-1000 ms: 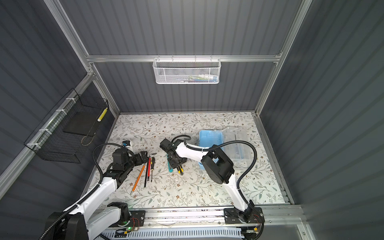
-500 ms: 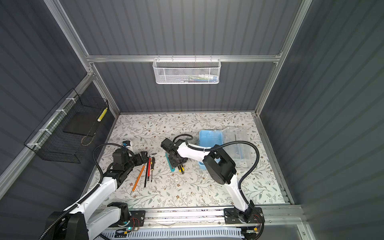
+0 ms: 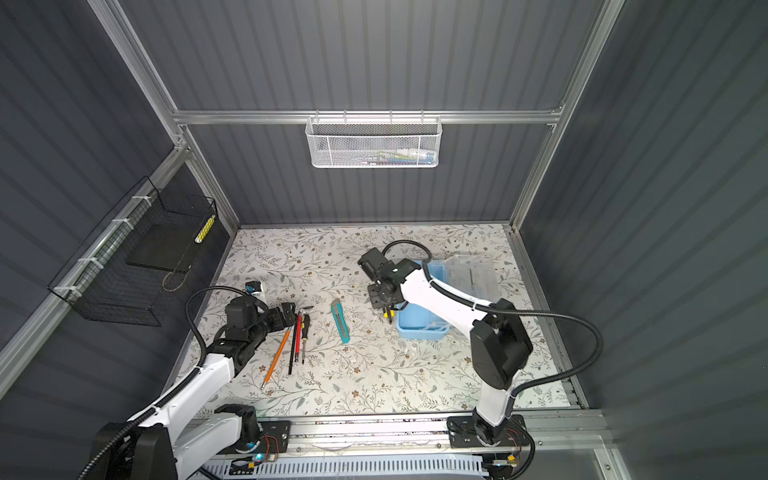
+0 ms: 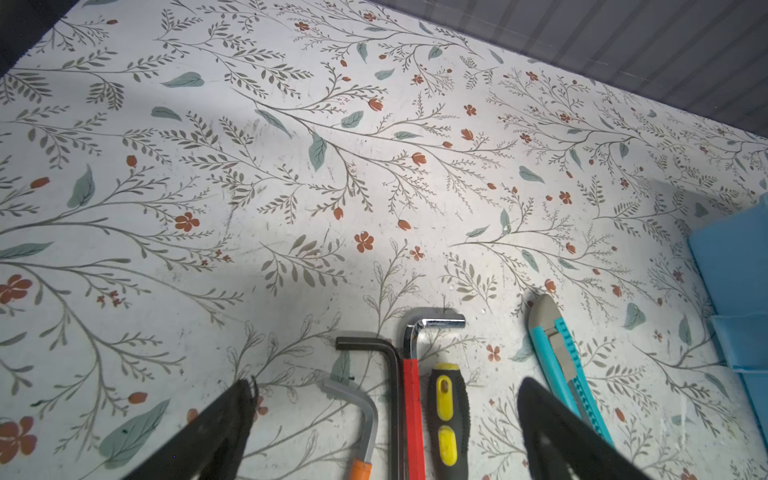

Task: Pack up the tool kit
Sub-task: 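Carry the yellow-black utility knife into the box with the right gripper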

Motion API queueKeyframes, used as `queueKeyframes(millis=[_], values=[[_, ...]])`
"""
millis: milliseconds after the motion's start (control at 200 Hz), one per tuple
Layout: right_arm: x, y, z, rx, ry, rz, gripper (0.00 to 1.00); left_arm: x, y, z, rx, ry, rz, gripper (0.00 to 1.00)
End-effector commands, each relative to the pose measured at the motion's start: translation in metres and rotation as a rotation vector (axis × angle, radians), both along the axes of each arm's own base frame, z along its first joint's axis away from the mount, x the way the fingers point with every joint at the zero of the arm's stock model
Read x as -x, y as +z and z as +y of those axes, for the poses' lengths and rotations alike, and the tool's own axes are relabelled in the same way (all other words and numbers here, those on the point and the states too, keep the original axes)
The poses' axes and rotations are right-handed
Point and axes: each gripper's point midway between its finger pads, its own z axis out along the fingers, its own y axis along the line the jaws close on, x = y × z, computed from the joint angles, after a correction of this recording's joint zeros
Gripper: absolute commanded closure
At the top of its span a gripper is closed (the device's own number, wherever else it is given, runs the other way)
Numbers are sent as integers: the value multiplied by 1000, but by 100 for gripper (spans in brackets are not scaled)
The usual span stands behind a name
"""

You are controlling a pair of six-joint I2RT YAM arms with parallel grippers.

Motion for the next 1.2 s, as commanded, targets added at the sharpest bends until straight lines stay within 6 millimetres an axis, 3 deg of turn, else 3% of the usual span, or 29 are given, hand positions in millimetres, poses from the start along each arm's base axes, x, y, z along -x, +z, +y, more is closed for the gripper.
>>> queueKeyframes(millis=[0,125,220,435,941,1196], values=[[-4,10,-45,59,-67,-24,73,-2,5,-1,-6,-15,-19,1],[-12,18,-86,63,-137,-47,74,-3,4,-2,-6,-17,-18,1],[-17,13,-112,88,-176,-29,74,-3,4,-2,-6,-18,-15,1],[-27,1,-143,119,-210,-8,74,-3,4,-2,-6,-17,-17,1],[-47,-32,-150,121,-223,49,73,-2,4,-1,-6,-14,-18,1],[-47,-28,-153,132,-238,45,52,-2,4,-1,-6,-14,-16,1]])
